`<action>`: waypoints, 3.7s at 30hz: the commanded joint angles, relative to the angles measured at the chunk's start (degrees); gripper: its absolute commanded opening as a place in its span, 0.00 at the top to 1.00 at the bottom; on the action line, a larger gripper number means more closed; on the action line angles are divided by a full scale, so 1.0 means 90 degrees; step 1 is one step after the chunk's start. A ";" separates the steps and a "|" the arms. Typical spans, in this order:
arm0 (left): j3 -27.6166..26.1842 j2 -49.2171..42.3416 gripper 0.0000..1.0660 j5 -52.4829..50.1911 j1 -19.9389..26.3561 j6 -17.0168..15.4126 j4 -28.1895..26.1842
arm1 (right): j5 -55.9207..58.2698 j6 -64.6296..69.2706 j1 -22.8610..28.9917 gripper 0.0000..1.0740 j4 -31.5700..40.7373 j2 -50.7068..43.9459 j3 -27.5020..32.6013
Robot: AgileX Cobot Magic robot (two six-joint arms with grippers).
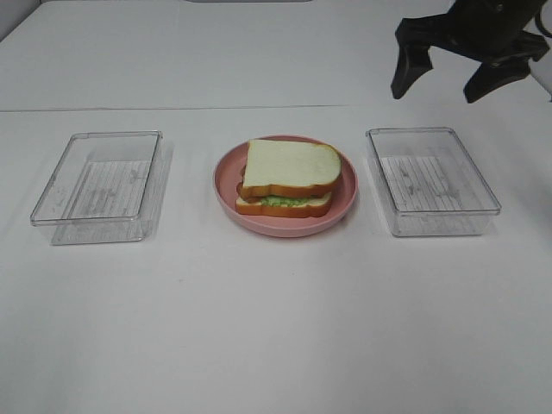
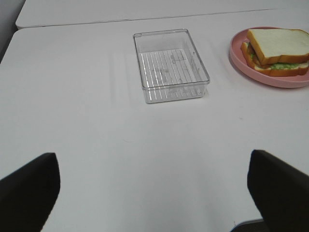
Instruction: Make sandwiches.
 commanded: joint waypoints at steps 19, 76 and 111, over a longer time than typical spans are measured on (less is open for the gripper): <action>0.0032 -0.0134 0.08 -0.0076 -0.0013 -0.0032 -0.0045 | 0.0802 0.0312 -0.1019 0.15 -0.0649 -0.1738 0.1553; 0.0032 -0.0134 0.08 -0.0076 -0.0013 -0.0013 -0.0057 | 0.0707 0.0019 -0.1012 0.15 -0.0649 -1.2280 0.6965; 0.0032 -0.0115 0.08 -0.0076 -0.0013 -0.0013 -0.0057 | 0.0700 0.0025 -0.1012 0.15 -0.0643 -1.2280 0.6965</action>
